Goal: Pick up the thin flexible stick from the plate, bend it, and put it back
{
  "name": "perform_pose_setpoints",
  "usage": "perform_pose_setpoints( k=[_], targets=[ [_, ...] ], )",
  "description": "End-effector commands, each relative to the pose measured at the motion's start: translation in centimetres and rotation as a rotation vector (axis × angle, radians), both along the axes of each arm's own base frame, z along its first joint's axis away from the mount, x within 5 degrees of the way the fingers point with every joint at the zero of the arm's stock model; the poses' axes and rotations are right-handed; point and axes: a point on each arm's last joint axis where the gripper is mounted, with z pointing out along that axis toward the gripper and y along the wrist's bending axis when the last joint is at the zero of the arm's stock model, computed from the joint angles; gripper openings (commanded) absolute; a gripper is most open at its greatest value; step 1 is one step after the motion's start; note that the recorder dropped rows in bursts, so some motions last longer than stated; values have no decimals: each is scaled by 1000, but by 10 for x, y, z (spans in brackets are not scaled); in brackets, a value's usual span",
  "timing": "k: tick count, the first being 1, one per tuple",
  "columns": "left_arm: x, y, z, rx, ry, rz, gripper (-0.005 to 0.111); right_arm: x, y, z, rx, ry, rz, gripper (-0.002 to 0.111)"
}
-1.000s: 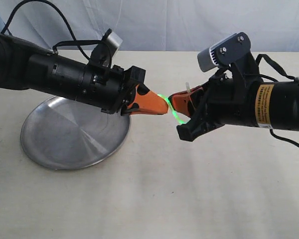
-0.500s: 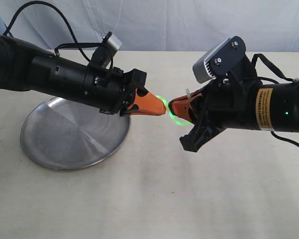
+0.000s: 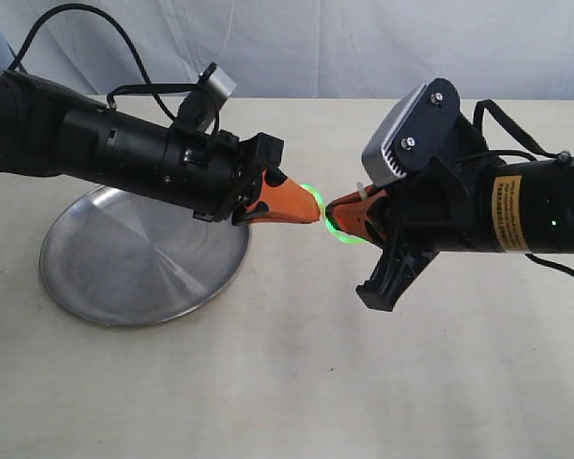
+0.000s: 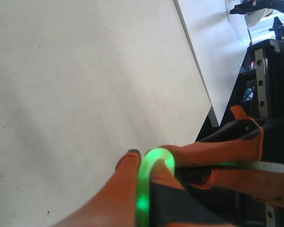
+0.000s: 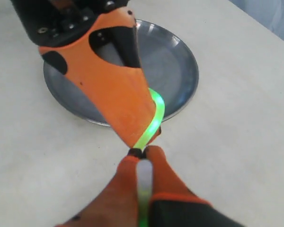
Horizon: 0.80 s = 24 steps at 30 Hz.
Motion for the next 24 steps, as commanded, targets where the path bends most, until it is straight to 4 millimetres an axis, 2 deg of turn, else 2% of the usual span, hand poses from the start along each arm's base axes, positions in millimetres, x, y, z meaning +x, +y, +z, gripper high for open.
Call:
perform_pose_setpoints(
  k=[1,15,24],
  targets=[
    [12,-2,14,-119,57,150,0,-17,10,-6,-22,20,197,-1],
    [10,-3,16,-148,103,134,0,-16,10,-6,-37,1,205,-1],
    [12,-4,1,-118,160,123,0,-12,7,-7,-92,-57,195,-1]
  ],
)
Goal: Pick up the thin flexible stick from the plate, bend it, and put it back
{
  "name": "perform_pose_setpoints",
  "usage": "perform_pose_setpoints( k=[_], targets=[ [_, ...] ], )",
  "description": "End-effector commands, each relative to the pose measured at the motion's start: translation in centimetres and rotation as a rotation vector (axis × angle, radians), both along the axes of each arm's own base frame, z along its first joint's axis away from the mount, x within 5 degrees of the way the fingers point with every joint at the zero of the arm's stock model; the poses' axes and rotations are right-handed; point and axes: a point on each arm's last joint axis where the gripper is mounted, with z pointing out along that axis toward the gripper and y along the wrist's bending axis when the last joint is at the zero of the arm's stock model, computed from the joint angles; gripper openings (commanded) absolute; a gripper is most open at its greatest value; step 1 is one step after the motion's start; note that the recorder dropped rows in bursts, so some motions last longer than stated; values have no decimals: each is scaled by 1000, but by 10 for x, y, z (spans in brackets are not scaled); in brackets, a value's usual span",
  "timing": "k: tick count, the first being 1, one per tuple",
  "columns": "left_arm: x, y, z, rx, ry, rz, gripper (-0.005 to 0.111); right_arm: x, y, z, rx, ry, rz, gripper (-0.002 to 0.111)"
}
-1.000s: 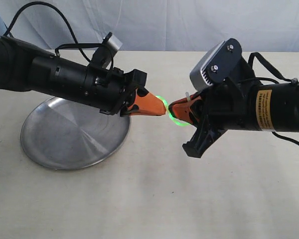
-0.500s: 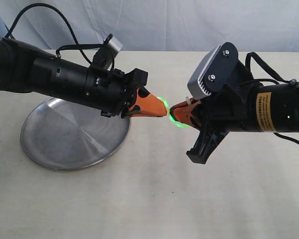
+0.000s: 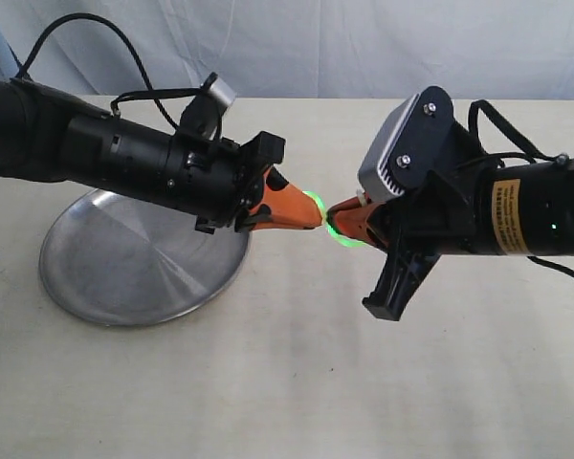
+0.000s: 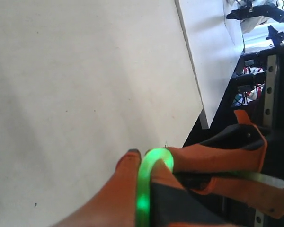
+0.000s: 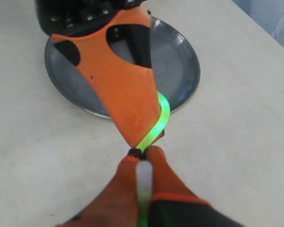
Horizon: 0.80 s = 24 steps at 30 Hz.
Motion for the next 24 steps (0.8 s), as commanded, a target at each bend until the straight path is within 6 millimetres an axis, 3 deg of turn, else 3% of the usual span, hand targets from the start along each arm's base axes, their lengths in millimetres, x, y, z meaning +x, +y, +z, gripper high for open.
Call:
perform_pose_setpoints(
  k=[1,8,24],
  targets=[
    [13,-3,5,-98,76,110,0,-11,7,-6,-41,-6,135,-1],
    [14,-7,-7,-131,136,77,0,-9,5,-7,-62,-26,129,-1],
    [10,-9,-1,-210,126,8,0,-8,4,-7,-86,-50,124,-1]
  ],
)
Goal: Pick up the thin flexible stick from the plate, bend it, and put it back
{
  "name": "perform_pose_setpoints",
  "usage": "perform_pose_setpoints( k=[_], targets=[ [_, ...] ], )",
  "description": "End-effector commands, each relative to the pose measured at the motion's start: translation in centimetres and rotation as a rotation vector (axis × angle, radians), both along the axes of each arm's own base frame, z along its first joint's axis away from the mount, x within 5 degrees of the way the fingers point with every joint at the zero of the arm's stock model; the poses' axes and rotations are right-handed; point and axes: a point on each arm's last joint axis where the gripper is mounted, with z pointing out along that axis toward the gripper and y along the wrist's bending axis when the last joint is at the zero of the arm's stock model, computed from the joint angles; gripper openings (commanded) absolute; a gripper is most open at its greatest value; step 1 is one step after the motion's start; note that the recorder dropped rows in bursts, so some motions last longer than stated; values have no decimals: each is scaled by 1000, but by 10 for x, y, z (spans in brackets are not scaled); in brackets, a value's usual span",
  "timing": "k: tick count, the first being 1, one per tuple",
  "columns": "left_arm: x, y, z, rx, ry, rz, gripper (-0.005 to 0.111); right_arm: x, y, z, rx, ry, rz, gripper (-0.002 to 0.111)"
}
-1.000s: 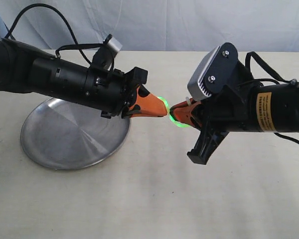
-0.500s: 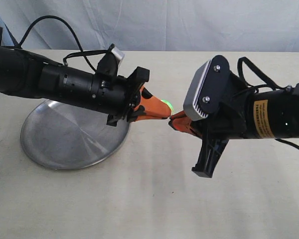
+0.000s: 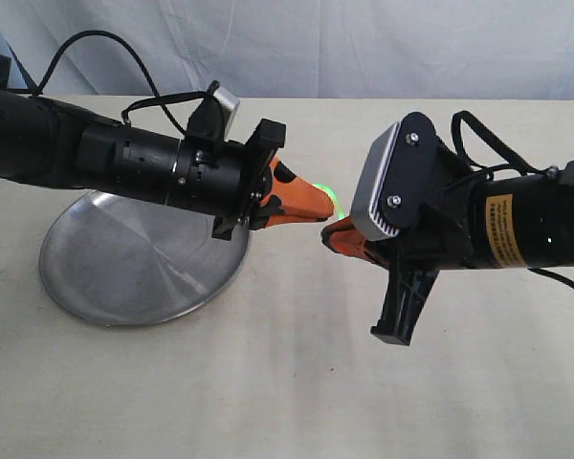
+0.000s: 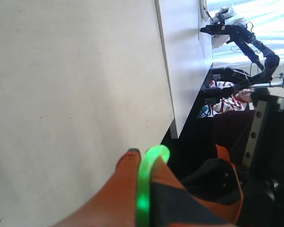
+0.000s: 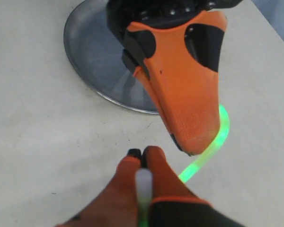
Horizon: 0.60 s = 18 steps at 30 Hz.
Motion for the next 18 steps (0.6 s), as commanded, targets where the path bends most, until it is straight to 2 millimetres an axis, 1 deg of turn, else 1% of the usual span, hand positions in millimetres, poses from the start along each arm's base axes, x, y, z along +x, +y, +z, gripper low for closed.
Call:
perform_pose_setpoints(
  k=[1,7,14,18],
  targets=[
    [1,-2,13,-106,10,-5,0,-4,1,-4,-14,8,28,-1],
    [-2,-3,16,-138,-2,-44,0,-3,2,-6,-22,11,26,-1],
    [-4,-3,18,-158,-1,-68,0,-3,17,-23,-122,-3,32,-1],
    [-5,-3,19,-167,-6,-82,0,-2,21,-25,-169,-35,4,-1]
  ],
)
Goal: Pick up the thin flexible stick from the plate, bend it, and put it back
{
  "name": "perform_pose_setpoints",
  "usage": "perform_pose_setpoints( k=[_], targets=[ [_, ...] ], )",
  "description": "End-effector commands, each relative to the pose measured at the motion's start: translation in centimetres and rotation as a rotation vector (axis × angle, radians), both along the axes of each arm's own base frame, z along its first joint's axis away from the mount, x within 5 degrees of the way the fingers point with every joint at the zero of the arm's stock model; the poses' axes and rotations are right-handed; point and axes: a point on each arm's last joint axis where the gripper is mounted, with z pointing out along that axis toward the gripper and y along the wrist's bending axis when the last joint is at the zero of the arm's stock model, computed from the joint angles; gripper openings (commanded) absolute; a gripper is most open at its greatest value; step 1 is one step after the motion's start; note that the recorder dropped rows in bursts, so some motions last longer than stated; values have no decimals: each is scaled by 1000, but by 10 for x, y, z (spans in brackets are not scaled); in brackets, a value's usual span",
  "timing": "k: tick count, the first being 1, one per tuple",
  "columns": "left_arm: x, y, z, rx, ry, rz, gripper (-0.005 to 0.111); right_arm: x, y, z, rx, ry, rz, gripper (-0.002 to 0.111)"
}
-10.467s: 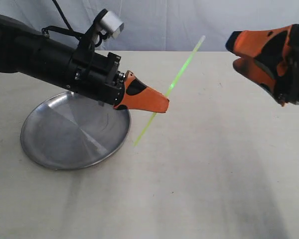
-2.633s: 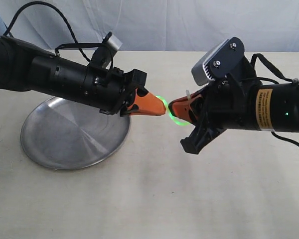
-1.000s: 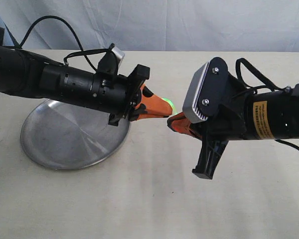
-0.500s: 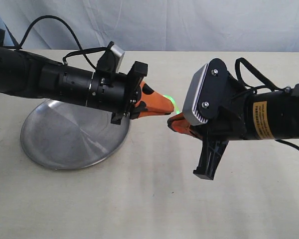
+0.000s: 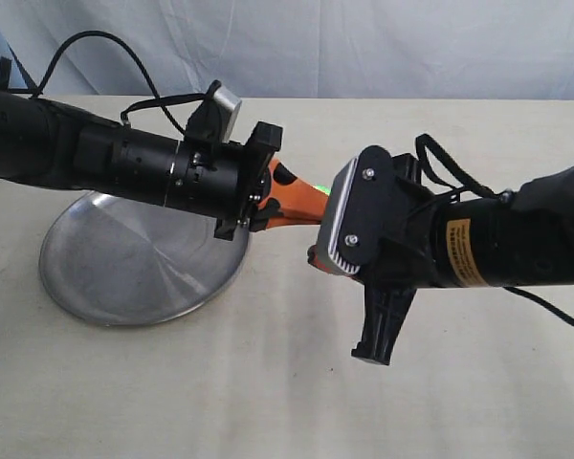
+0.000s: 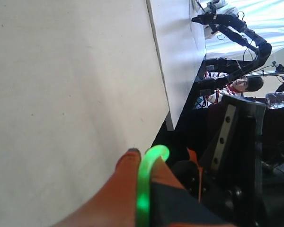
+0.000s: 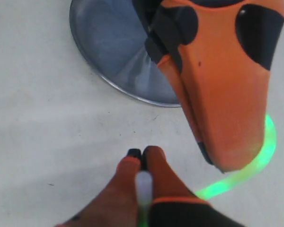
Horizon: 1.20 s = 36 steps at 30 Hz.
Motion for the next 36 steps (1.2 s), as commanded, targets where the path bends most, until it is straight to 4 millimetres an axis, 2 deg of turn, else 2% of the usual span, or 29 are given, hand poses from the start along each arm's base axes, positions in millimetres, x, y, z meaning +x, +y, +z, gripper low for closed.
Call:
perform_pose_setpoints(
  k=[1,12,22,28,30,32,36],
  targets=[
    [-3,-3,18,-137,17,-40,0,0,2,-9,-70,-22,-27,-1],
    [-4,-3,19,-154,24,-46,0,11,-10,-8,-161,-112,-167,-1],
    [-1,-3,16,-127,42,-14,0,12,-11,-8,-183,-132,-162,-1],
    [9,0,8,-34,51,100,0,11,-9,-8,-167,-117,-143,-1],
    [20,9,3,21,30,185,0,10,-8,-8,-125,-83,-173,-1],
    [34,28,-1,67,6,262,0,9,-8,-4,-40,-30,-254,-1],
    [47,64,10,5,-36,296,0,2,-1,9,173,80,-290,-1]
  ],
)
